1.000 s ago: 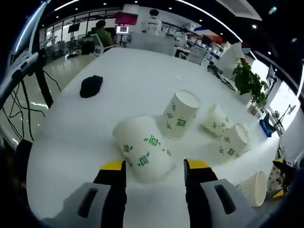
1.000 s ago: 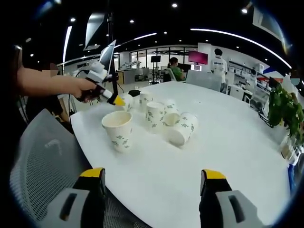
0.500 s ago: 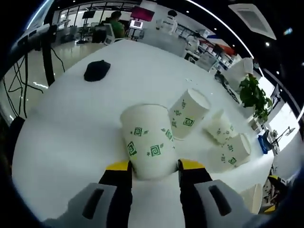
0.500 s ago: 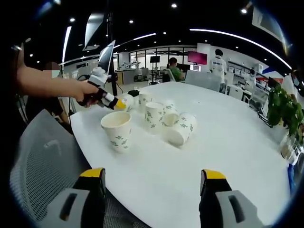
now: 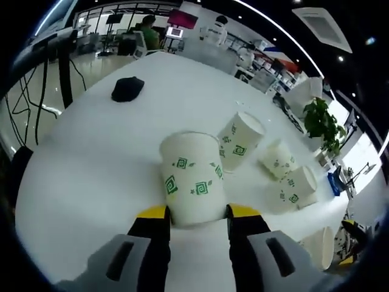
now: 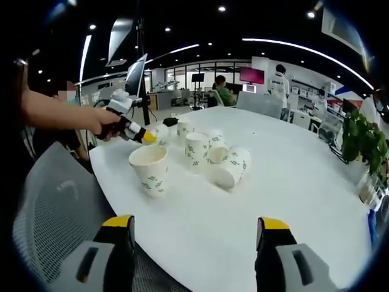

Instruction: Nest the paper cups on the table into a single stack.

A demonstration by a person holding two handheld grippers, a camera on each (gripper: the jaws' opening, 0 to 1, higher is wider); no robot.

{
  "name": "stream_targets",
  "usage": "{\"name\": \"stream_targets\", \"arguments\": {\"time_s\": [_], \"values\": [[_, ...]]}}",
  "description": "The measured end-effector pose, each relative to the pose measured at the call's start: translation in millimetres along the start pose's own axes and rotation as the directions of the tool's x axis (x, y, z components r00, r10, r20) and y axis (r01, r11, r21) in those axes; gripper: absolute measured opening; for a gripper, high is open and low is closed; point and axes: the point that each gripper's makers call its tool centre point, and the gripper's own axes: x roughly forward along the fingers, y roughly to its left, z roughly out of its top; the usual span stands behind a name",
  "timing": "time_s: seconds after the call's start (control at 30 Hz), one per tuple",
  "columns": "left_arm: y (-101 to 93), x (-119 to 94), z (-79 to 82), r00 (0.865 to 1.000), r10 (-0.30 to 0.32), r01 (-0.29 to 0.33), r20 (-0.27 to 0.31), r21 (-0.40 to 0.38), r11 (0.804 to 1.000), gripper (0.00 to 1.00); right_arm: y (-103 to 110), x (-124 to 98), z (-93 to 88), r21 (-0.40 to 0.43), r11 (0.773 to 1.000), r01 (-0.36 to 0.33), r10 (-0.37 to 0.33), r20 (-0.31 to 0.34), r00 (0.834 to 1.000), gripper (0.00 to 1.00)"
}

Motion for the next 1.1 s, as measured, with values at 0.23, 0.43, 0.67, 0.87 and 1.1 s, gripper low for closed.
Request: {"name": "stream_targets", "arguments": {"time_s": [0.23, 0.43, 0.67, 0.87, 1.1], "values": [[-3.1, -18.9, -4.7, 0.999, -0.027, 0.027, 0.019, 0.014, 1.000, 0.34, 1.5, 0.6, 0.2, -0.015, 1.000, -0.005, 0.005, -0.003, 1.000, 0.84], [-20.5, -37.4, -8.8, 0.997, -0.068, 0.068, 0.036, 0.022, 0.997, 0.34, 1.1, -0.2, 0.9, -0.026, 1.000, 0.000, 0.000, -0.007, 1.000, 0.85], [-33.9, -55.3, -8.1, 0.991, -0.121, 0.119, 0.051, 0.043, 0.992, 0.34, 0.7, -2.9, 4.2, -0.045, 0.999, 0.004, -0.004, -0.006, 1.000, 0.86], [-51.3, -71.3, -6.0, 0.984, -0.167, 0.163, 0.058, 0.070, 0.984, 0.34, 1.6, -5.0, 10.4, -0.060, 0.998, -0.002, 0.002, -0.005, 1.000, 0.86], [-66.6, -81.8, 1.0, 0.969, -0.234, 0.222, 0.079, 0.136, 0.965, 0.34, 1.2, -11.3, 26.3, -0.023, 1.000, -0.005, 0.006, 0.014, 1.000, 0.86]]}}
